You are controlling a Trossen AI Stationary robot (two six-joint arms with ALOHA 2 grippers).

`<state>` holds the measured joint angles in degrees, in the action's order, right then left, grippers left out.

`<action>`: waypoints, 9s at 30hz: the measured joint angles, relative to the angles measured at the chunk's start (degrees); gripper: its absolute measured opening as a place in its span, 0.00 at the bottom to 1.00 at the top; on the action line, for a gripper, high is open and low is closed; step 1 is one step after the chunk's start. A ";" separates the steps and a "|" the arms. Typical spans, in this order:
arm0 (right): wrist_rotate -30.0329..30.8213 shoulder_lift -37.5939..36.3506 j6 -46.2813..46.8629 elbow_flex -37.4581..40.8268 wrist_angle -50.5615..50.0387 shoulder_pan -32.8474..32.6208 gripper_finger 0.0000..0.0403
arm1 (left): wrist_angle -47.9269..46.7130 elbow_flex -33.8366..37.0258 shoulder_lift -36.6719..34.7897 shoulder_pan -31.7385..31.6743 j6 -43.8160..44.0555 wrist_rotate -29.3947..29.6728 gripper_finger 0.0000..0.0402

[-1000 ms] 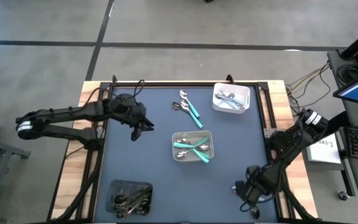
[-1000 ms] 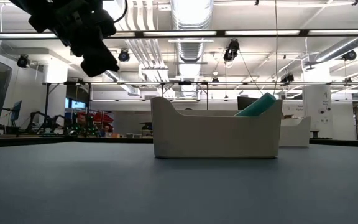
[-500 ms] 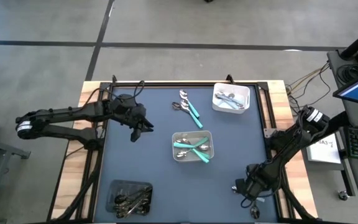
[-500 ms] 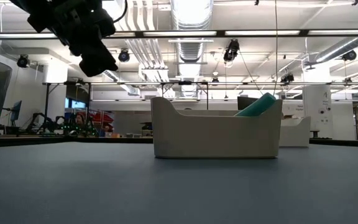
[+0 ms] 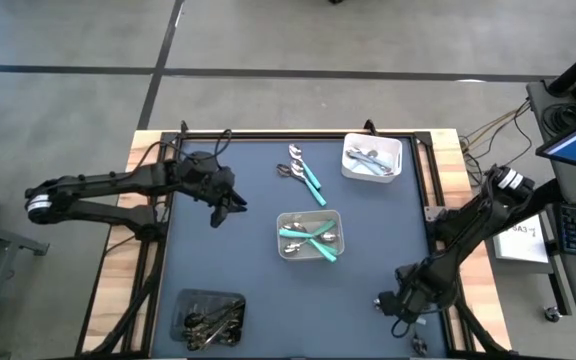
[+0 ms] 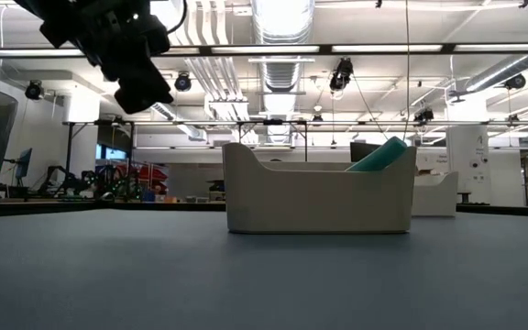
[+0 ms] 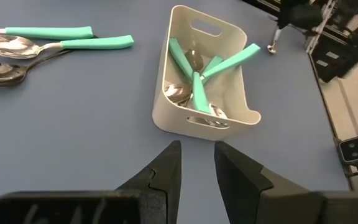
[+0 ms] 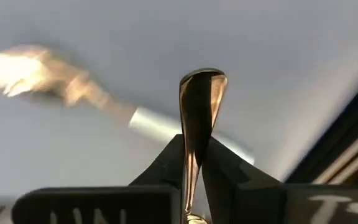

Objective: Sort silverware by color (type)
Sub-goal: Put the black spoon into the black bin, then put the blue spoon into the white bin

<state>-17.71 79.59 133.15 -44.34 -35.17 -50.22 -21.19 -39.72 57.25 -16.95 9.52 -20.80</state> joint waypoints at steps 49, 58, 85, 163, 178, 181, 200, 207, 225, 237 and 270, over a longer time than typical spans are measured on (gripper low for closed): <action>47.57 4.26 -113.69 -34.02 25.44 53.36 0.07 | 16.48 -17.96 15.96 3.10 0.37 11.44 0.30; 42.96 6.39 -114.49 -34.02 29.25 54.50 0.07 | 16.73 -18.86 16.42 3.08 -1.69 17.53 0.43; 37.82 9.51 -115.47 -34.02 37.00 54.71 0.07 | 11.31 -18.75 16.75 3.20 -0.26 25.07 0.01; 0.64 -6.86 -72.05 -8.44 -24.05 24.21 0.32 | -8.91 -18.69 23.33 54.24 69.65 14.70 0.13; -5.23 -6.66 -57.61 -1.40 -5.63 8.74 0.32 | -8.02 -18.71 23.31 50.69 64.59 16.35 0.13; -4.92 -6.66 -55.30 -0.88 -3.92 6.66 0.32 | -7.92 -18.71 23.30 50.69 64.61 16.37 0.13; -1.23 7.97 -49.67 -2.02 1.63 3.58 0.32 | -8.41 -18.71 23.30 50.75 52.43 16.35 0.13; -0.93 14.52 -51.96 -3.76 0.25 3.61 0.31 | -8.63 -18.71 23.28 50.75 49.23 16.33 0.13; 4.34 6.83 -58.03 -3.56 -3.76 4.19 0.05 | -8.61 -18.71 23.28 50.69 49.59 17.09 0.13; 26.84 -11.43 -75.23 -3.64 -14.81 20.11 0.05 | -7.96 -18.71 23.28 49.79 49.70 27.53 0.13; 32.20 -3.08 -133.16 -3.73 7.51 90.71 0.21 | -8.04 -18.64 23.25 25.41 35.41 69.92 0.13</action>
<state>14.49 76.50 -0.01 -48.07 -27.66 40.49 -29.23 -58.37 80.50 8.46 44.93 49.13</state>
